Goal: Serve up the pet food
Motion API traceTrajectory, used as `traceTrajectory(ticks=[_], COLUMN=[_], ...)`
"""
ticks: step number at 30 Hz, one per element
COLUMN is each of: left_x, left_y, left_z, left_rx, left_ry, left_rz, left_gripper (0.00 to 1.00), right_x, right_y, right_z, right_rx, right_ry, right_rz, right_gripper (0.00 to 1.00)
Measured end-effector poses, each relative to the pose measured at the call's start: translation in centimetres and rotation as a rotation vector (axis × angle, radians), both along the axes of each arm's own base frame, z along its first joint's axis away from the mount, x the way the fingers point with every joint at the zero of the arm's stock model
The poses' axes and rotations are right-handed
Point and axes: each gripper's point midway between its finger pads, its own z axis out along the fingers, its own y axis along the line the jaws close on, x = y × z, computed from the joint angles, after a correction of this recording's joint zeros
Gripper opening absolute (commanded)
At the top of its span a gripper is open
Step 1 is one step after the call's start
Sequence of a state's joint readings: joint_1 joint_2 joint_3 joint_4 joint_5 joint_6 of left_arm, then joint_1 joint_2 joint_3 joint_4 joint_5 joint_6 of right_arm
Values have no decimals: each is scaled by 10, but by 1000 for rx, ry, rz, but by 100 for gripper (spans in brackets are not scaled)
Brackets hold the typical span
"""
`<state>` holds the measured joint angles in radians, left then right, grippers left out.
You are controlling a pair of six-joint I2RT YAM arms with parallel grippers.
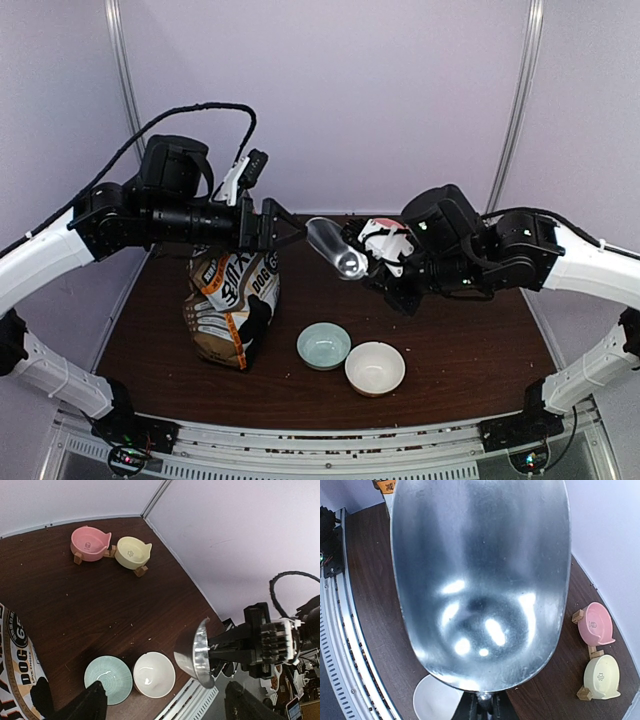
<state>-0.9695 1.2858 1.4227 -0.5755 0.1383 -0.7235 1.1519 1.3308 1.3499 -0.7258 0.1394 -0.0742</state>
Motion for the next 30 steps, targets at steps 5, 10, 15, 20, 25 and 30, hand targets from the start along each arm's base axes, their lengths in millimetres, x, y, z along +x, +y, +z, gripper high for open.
traceTrajectory(ticks=[5,10,15,20,25,30], left_x=[2,3,3,0,-1,1], left_y=[-4,-7,-11,-13,-15,-16], left_z=[-8,-5,-10,-15,-18,-20], left_rx=[0,-20,-24,-22,-26,-32], left_ry=[27,30,42,62,73,84], left_rz=[6,8,-4,-17,-28,-20], left_gripper=[72,46,33,21,4,0], right_x=[-8,-10,-9,-9,-8,-5], right_y=[7,10,9,9,8,5], right_z=[6,2,4,3,2,1], right_rx=[-16,-47,-53,-66,-79,-96], right_ry=[-21,-33,-44,-50,-58,-75], right_rz=[28,42,37,38,43,35], right_gripper=[0,0,0,0,0,4])
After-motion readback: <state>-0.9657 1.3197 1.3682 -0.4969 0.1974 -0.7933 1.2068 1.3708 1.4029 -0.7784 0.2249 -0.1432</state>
